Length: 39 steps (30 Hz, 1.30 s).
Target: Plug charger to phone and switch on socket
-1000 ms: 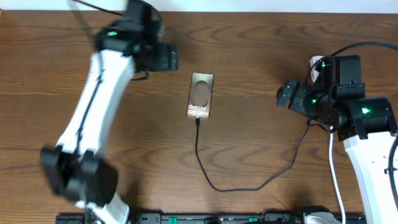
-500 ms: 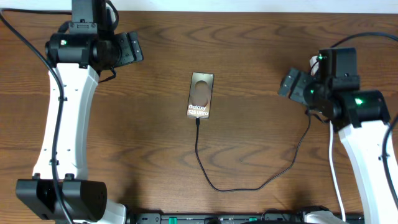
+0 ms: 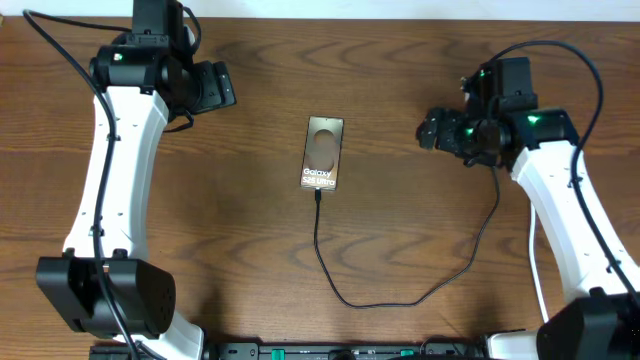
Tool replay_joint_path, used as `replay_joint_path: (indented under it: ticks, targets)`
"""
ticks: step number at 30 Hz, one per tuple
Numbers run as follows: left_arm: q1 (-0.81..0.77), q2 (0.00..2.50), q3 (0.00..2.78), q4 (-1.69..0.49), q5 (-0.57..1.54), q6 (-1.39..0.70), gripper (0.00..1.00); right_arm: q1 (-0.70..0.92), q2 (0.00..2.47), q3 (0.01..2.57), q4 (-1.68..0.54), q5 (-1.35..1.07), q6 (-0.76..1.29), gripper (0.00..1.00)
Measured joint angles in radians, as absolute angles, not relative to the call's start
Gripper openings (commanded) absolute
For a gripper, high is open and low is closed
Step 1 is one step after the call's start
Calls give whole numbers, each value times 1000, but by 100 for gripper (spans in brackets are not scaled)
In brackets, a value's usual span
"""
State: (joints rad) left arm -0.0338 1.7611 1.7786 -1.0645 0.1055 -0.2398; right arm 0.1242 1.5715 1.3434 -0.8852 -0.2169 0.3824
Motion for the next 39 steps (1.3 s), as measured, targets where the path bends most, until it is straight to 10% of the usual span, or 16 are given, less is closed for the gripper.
replay_joint_path:
  ticks: [39]
  targets:
    - [-33, 1286, 1768, -1280, 23, -240, 89, -495, 1645, 1346, -709, 39, 387, 99]
